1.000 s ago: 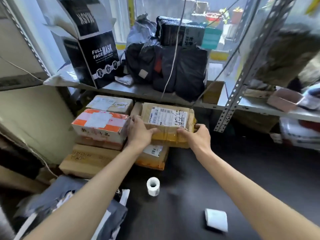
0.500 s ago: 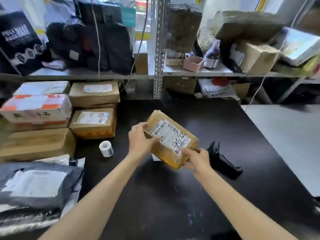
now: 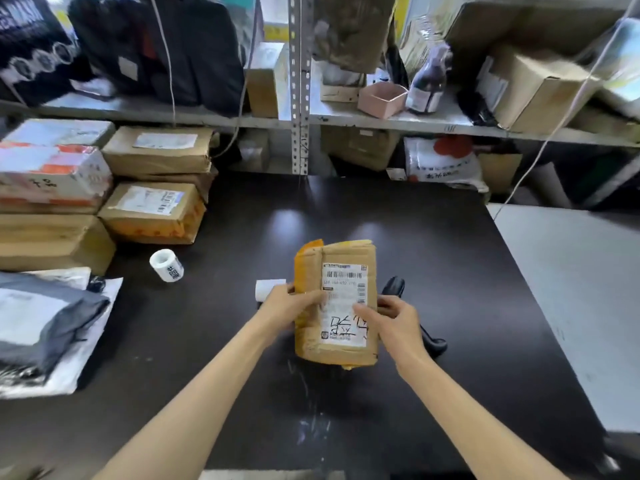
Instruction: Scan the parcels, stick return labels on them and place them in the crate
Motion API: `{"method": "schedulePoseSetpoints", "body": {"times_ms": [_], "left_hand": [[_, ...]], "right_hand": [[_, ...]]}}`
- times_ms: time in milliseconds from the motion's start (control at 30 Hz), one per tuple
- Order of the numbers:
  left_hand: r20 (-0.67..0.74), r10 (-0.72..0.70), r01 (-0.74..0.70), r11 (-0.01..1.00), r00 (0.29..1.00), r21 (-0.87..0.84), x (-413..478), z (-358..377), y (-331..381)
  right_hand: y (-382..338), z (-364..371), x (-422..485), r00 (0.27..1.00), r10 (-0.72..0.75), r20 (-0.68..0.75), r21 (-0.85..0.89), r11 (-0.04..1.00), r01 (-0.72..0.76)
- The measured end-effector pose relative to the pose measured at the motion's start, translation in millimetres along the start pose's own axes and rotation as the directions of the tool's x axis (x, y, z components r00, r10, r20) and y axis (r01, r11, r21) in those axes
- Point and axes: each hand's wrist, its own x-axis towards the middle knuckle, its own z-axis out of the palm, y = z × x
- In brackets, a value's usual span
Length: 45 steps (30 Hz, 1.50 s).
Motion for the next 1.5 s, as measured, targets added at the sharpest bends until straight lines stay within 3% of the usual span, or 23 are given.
{"method": "schedulePoseSetpoints", "body": {"times_ms": [100, 267, 367, 467, 567, 633, 733, 800, 900, 967, 1067, 1233, 1500], "left_hand": [[-0.017, 0.006, -0.004, 0.994, 1.0, 0.11, -2.2, 14.3, -16.7], [-0.187, 0.04, -0.002, 0.979, 0.981, 0.202, -2.2, 17.0, -32.7], [-0.215, 0.04, 0.006, 0.978, 0.976, 0.208, -2.6, 13.2, -34.9], [-0.207, 0.012, 0.033, 0.977, 0.978, 0.209, -2.4, 13.0, -39.0], [-0.203, -0.005, 0.048, 0.977, 0.979, 0.209, -2.5, 15.2, -45.5], [-0.222, -0.01, 0.058, 0.976, 0.975, 0.21, -2.4, 16.4, -48.9], [-0.259, -0.004, 0.063, 0.974, 0.966, 0.218, -2.0, 18.5, -53.5], [-0.276, 0.003, 0.059, 0.975, 0.961, 0.216, -1.1, 20.6, -55.0], [-0.284, 0.014, 0.047, 0.977, 0.959, 0.206, 0.9, 28.5, -55.5], [-0.285, 0.012, 0.047, 0.979, 0.958, 0.199, 4.7, 35.8, -53.9], [-0.278, 0.005, 0.05, 0.98, 0.961, 0.191, 10.2, 47.1, -51.1], [-0.268, 0.036, 0.018, 0.981, 0.963, 0.195, 13.8, 59.3, -46.7], [-0.237, 0.061, -0.028, 0.99, 0.97, 0.138, 13.6, 59.1, -45.6]], "right_hand": [[13.7, -5.6, 4.6, 0.998, -0.042, 0.047, -0.085, 0.995, 0.046], [23.4, -6.5, 9.6, 0.996, -0.055, 0.063, -0.134, 0.989, 0.063], [26.2, -20.9, 17.5, 0.977, -0.191, -0.096, -0.28, 0.947, 0.158], [34.0, -43.3, 34.5, 0.93, -0.323, -0.176, -0.61, 0.777, 0.154], [45.9, -59.7, 54.8, 0.981, -0.194, -0.028, -0.821, 0.564, 0.088], [52.5, -63.8, 66.0, 0.99, -0.144, 0.009, -0.841, 0.534, 0.086], [53.7, -63.6, 78.2, 0.984, -0.164, 0.074, -0.803, 0.576, 0.156], [46.9, -60.5, 80.5, 0.988, -0.145, 0.046, -0.723, 0.678, 0.133], [30.1, -52.1, 68.0, 0.992, -0.114, -0.047, -0.461, 0.884, 0.08], [12.0, -46.0, 52.1, 0.991, -0.115, -0.073, -0.26, 0.961, 0.092], [-12.3, -41.8, 26.0, 0.994, -0.107, -0.032, -0.15, 0.983, 0.101], [-28.1, -40.0, -6.7, 0.99, -0.057, 0.129, -0.275, 0.957, 0.091], [-35.5, -44.5, -18.4, 0.991, 0.003, 0.131, -0.311, 0.95, 0.038]]}}
